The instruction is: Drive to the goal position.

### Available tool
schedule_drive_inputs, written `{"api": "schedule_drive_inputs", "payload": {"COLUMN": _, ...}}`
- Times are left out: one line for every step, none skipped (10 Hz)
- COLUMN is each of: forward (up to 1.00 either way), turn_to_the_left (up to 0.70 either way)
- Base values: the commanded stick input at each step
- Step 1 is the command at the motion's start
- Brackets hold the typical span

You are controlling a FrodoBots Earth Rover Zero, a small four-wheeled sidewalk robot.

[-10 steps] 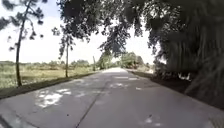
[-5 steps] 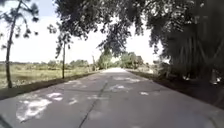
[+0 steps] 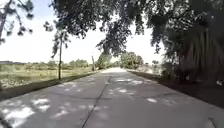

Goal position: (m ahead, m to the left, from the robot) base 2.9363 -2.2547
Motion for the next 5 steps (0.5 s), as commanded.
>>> {"api": "schedule_drive_inputs", "payload": {"forward": 0.70, "turn_to_the_left": 0.00}}
{"api": "schedule_drive_inputs", "payload": {"forward": 0.70, "turn_to_the_left": 0.00}}
{"api": "schedule_drive_inputs", "payload": {"forward": 0.70, "turn_to_the_left": 0.00}}
{"api": "schedule_drive_inputs", "payload": {"forward": 0.70, "turn_to_the_left": 0.00}}
{"api": "schedule_drive_inputs", "payload": {"forward": 0.70, "turn_to_the_left": 0.00}}
